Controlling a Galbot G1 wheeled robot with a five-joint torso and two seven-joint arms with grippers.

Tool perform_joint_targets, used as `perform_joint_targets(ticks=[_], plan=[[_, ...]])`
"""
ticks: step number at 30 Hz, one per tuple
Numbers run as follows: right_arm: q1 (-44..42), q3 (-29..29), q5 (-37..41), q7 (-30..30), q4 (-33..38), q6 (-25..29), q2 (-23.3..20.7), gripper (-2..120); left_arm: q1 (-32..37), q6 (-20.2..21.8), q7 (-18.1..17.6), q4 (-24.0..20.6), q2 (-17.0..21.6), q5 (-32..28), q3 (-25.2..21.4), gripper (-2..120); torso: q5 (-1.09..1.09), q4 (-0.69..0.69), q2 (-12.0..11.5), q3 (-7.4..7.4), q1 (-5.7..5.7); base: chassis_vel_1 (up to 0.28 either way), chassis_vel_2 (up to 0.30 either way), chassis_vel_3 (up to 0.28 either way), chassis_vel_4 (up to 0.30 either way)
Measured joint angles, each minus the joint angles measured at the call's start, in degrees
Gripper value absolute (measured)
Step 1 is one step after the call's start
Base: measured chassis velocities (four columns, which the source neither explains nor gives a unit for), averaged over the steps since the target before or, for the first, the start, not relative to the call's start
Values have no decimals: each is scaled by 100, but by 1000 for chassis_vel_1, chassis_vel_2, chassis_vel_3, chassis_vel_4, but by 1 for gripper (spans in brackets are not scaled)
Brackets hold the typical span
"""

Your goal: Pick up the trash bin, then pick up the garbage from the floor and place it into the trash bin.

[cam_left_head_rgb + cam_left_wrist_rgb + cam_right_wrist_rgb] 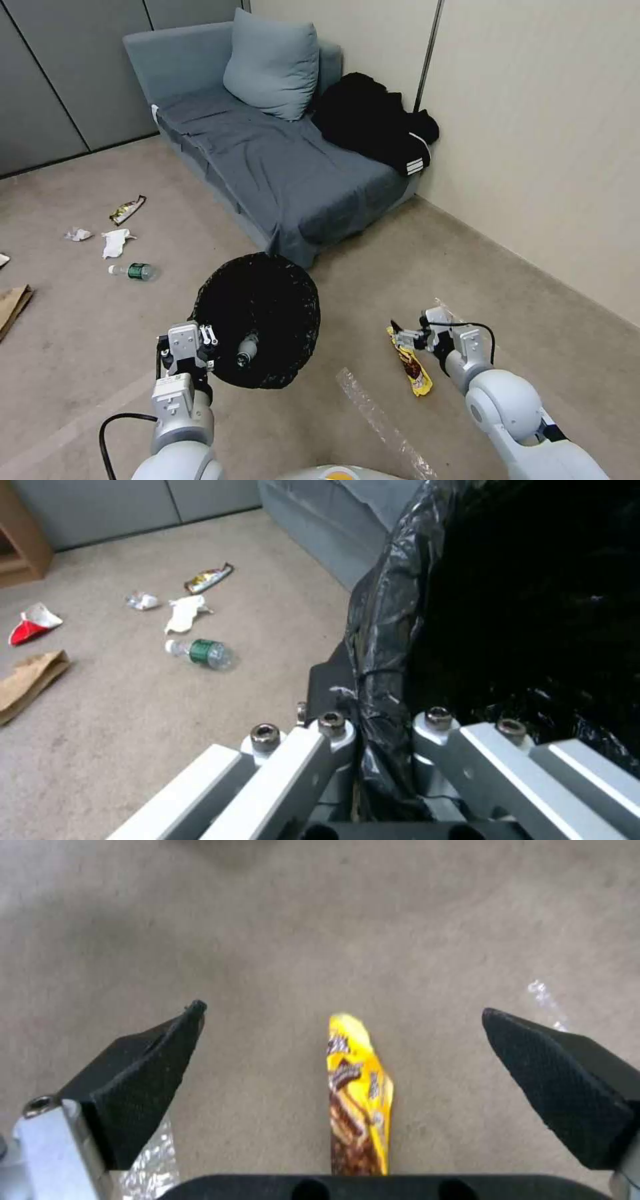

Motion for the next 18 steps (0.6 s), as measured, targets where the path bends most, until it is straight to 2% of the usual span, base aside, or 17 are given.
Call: perform_joint_targets(ticks=[9,18], plan=[[164,-85,-182,-303,-582,70,211,100,6,2,1,5,-23,29,32,3,-1,0,0,0,0,0,0,0,0],[464,-99,-468,-545,-1602,513,556,100,61,-2,1,-37,-15,25,10,3,0,1,0,0,0,0,0,0,0]])
